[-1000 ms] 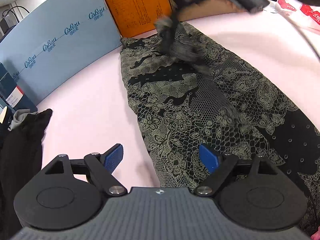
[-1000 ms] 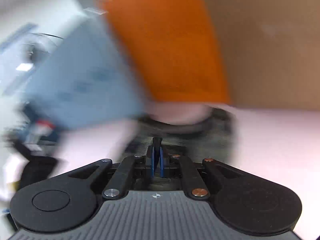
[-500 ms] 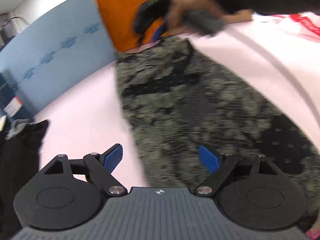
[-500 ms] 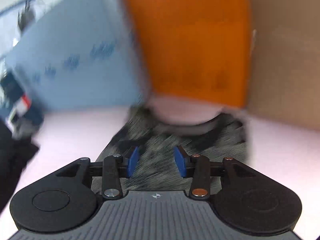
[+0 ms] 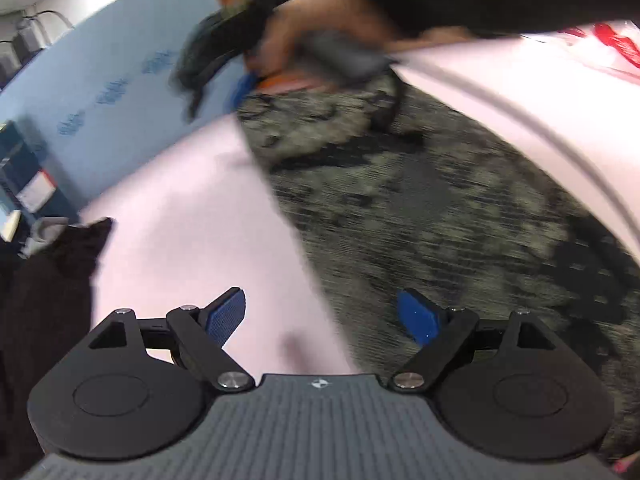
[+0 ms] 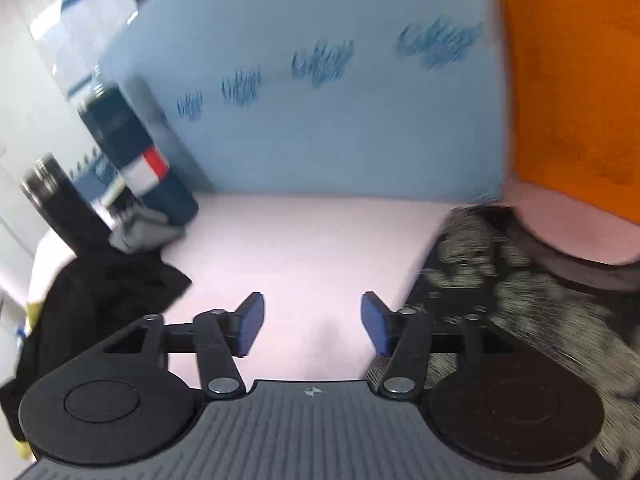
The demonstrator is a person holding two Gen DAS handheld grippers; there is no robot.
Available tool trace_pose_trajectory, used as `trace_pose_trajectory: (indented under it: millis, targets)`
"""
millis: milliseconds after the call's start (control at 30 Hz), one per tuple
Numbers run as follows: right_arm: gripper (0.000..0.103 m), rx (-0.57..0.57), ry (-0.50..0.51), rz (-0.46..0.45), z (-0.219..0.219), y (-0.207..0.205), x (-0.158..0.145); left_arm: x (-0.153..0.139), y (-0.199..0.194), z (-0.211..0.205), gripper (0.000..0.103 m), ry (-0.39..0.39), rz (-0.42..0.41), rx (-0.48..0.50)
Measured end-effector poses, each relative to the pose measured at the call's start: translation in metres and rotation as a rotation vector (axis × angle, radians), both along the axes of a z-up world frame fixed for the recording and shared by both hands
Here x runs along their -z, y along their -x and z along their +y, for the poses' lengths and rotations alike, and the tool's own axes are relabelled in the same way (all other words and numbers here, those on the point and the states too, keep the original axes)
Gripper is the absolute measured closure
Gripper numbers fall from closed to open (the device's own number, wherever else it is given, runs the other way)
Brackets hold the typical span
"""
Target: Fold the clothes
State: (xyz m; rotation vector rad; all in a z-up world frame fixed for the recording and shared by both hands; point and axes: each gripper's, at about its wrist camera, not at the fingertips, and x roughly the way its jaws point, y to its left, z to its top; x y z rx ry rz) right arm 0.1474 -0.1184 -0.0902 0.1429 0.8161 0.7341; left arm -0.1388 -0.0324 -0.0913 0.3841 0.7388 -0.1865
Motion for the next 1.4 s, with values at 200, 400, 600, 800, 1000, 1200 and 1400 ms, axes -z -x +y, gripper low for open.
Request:
trace_pose_trajectory:
  millis: [200,400,600,800,1000,1200,1400]
  targets:
    - [0.02,0.298,-0.052,-0.076,-0.116,0.084,-0.031,-0.021,-0.08,0.037,0.02,0.035,-0.071,-0.092]
    - [0.02,0.434,-0.039,0.017,-0.139,0.226,-0.016,-0.023,-0.205,0.017,0.02,0.216,0.098,-0.135]
    - [0.015,0.498,0.039,0.058,-0.105,0.334,-0.008,0.014,-0.251,-0.016,0.035,0.021,0.141,-0.185]
    - [0.015,0.547,0.042,0.058,-0.089,0.328,-0.014,0.022,-0.233,0.019,0.023,-0.088,0.046,-0.186]
    - [0.009,0.523,0.064,-0.015,-0.058,0.232,-0.032,0.008,-0.221,0.056,0.024,-0.023,0.04,-0.25]
    - [0.009,0.672,-0.16,0.201,-0.068,0.136,0.015,-0.016,-0.205,0.044,0.021,0.323,0.161,-0.076]
    - [0.01,1.015,0.026,0.102,-0.095,0.152,0.013,0.012,-0.187,0.02,0.014,0.098,0.149,-0.015]
